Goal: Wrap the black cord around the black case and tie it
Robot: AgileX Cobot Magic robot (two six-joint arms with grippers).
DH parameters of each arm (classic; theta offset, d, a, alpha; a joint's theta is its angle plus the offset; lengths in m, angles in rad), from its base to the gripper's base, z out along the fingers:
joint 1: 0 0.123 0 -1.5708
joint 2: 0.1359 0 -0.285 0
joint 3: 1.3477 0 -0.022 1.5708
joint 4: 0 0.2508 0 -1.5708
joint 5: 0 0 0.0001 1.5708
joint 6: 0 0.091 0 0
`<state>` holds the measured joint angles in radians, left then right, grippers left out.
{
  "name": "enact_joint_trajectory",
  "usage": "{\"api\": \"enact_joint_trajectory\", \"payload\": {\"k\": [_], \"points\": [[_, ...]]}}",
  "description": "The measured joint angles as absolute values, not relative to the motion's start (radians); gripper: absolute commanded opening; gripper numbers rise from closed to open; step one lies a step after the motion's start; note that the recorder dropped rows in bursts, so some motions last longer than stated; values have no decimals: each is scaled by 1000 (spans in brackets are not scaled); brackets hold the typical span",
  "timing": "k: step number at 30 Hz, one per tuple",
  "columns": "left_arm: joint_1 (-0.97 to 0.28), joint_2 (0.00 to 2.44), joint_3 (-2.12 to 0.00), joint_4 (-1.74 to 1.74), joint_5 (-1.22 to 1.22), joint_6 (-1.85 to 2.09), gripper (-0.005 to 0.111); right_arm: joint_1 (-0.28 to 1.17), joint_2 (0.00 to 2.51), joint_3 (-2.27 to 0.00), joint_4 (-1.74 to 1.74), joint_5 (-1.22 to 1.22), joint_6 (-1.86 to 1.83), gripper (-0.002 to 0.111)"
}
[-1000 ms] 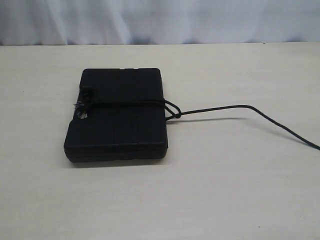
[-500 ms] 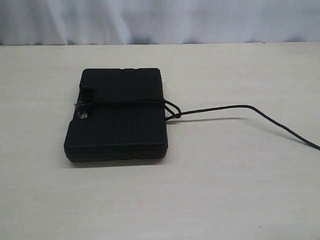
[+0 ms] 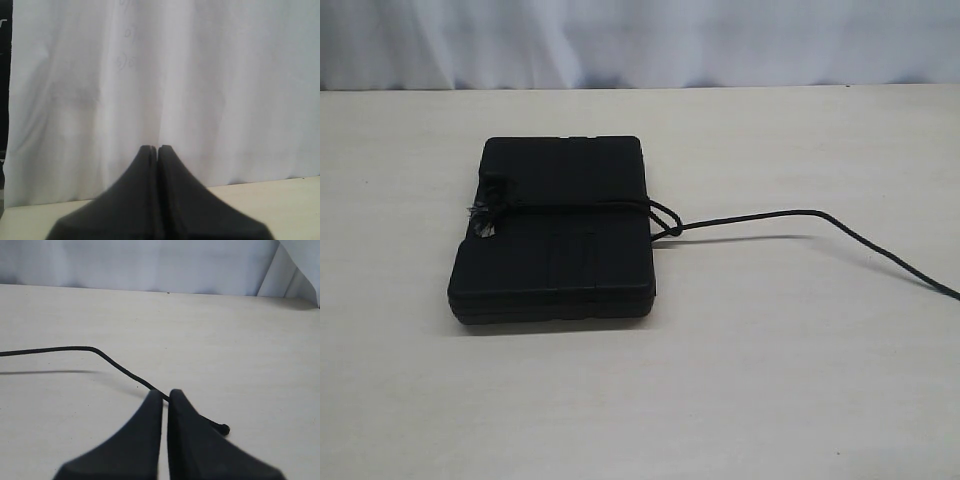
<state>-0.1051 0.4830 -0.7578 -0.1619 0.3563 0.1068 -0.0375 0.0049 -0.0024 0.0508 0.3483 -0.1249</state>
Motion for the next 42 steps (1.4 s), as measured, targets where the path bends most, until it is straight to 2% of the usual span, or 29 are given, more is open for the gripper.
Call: {"api": "enact_joint_trajectory", "payload": {"k": [34, 38, 42], "points": [[-118, 483, -758, -86, 367, 109, 0, -37, 5, -2, 51, 348, -127, 4], [-122, 481, -711, 0, 407, 109, 0, -37, 5, -2, 51, 348, -127, 4], [-127, 481, -560, 79, 359, 111, 0, -37, 5, -2, 51, 348, -127, 4]]}}
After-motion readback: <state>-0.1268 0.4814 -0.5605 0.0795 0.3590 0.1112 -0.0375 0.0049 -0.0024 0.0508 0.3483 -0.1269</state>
